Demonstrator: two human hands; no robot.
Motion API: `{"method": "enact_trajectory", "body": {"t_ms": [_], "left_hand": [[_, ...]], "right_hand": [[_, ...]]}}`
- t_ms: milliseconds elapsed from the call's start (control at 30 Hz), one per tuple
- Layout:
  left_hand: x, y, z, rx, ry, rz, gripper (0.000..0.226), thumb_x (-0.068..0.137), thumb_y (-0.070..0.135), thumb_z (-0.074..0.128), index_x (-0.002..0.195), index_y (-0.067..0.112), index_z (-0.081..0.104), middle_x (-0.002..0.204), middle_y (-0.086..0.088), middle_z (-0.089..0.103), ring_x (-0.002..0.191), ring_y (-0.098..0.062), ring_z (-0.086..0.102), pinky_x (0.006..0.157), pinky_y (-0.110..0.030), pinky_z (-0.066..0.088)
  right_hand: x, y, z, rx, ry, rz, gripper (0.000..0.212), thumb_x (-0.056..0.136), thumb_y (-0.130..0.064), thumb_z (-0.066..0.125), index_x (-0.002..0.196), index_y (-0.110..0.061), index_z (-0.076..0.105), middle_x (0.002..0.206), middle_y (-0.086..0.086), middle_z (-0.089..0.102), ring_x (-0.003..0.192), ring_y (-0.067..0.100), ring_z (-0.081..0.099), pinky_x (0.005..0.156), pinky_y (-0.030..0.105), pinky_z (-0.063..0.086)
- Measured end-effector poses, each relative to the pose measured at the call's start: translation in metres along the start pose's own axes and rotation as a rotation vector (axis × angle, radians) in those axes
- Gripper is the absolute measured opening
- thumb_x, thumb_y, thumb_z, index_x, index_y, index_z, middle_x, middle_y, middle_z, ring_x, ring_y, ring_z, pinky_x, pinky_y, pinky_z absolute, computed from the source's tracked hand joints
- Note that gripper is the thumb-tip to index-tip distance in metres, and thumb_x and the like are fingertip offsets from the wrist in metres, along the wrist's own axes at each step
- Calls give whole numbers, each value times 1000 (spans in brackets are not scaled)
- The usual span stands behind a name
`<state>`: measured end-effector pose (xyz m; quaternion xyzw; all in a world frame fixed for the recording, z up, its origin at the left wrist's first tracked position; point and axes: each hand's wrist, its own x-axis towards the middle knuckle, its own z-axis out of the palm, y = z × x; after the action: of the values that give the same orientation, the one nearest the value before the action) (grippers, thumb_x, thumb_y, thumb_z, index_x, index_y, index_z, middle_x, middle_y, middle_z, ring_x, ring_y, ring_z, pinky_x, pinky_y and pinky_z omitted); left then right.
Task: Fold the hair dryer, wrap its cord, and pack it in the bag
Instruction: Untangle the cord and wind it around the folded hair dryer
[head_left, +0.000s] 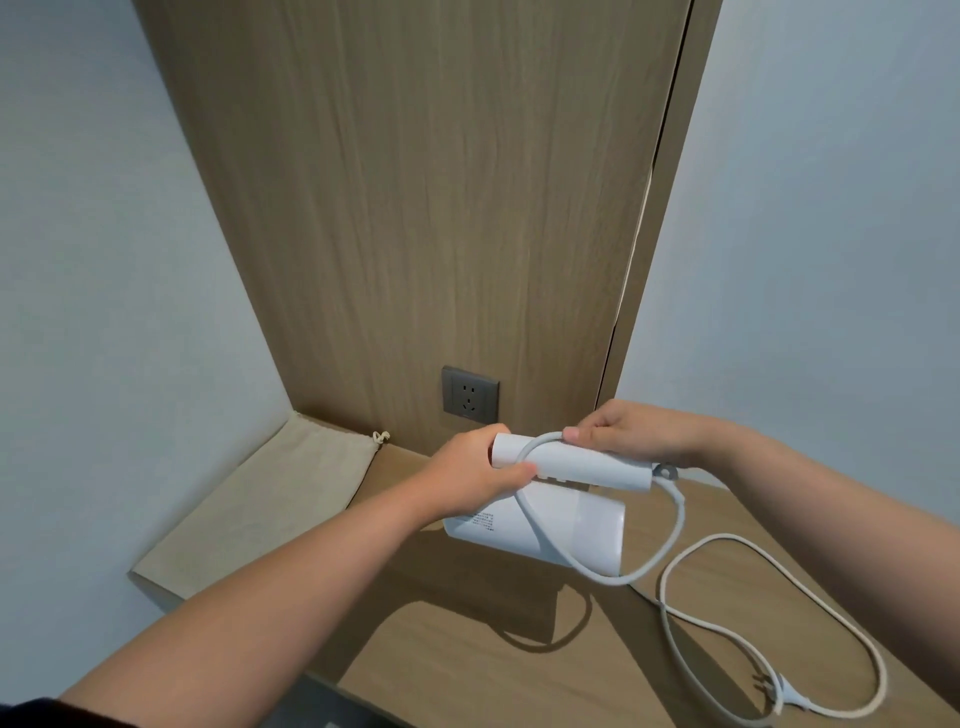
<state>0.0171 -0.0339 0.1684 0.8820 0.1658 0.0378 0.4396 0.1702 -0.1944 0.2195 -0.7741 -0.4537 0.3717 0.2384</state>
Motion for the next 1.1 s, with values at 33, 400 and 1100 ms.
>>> {"method": "enact_trajectory", "body": {"t_ms": [33, 400, 1100], "left_hand": [[1, -1, -1, -30, -22, -3, 14, 82, 38, 65, 82, 27, 57, 78, 8, 61, 70, -10, 57, 62, -28, 44], [-1, -26, -3, -515, -16, -290, 32, 98, 36, 45, 112, 17, 65, 109, -12, 72, 96, -28, 68, 79, -32, 47], [4, -19, 27, -844, 21, -458, 51, 94, 57, 42, 126, 20, 56, 103, -7, 72, 80, -17, 70, 61, -24, 52]], "right_hand": [[1, 1, -5, 54, -42, 15, 46, 93, -44, 48, 95, -3, 71, 80, 7, 66, 70, 12, 60, 64, 24, 47], [-5, 53, 22, 789, 109, -49, 61, 87, -62, 43, 109, -10, 66, 95, 22, 61, 90, 29, 58, 86, 32, 46], [3, 21, 100, 1214, 767, -37, 36, 101, -27, 35, 84, -13, 64, 65, 4, 43, 57, 18, 36, 61, 32, 30]]}}
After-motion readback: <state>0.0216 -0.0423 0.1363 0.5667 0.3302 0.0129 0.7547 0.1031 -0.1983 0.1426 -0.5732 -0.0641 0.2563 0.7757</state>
